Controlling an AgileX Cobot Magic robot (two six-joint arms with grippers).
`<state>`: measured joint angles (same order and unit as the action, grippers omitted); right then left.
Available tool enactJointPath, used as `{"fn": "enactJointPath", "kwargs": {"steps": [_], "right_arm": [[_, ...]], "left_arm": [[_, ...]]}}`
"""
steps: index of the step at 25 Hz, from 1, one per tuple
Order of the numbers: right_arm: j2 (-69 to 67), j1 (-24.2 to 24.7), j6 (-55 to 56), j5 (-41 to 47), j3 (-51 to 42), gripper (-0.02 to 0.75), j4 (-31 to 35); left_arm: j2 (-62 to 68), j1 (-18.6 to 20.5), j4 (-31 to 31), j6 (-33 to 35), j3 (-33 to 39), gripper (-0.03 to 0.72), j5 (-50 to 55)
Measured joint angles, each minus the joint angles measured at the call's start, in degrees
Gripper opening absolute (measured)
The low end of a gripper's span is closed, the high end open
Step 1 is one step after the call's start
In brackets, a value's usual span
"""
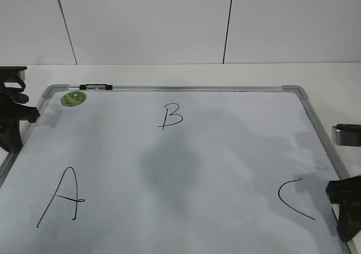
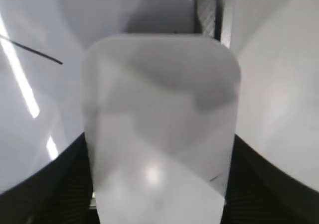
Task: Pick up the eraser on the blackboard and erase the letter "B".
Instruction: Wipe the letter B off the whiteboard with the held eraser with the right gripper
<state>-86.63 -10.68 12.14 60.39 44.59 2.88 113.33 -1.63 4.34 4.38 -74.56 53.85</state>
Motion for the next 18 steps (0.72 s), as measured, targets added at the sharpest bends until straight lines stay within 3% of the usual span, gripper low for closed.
{"fn": "enactJointPath", "kwargs": {"steps": [4, 11, 18], "right_arm": [[0.0, 0.0, 0.0, 7.1, 6.6, 0.531, -0.1], [-2.0, -0.1, 0.0, 8.9, 22.7, 0.531, -0.3], [-14.2, -6.9, -0.1, 9.6, 38.8, 0.531, -0.9]], "left_arm": [[0.0, 0.0, 0.0, 0.0, 0.0, 0.020, 0.0], [0.0, 0.0, 0.0, 0.0, 0.0, 0.020, 0.1], [0.0, 0.0, 0.0, 0.0, 0.0, 0.020, 0.7]]}}
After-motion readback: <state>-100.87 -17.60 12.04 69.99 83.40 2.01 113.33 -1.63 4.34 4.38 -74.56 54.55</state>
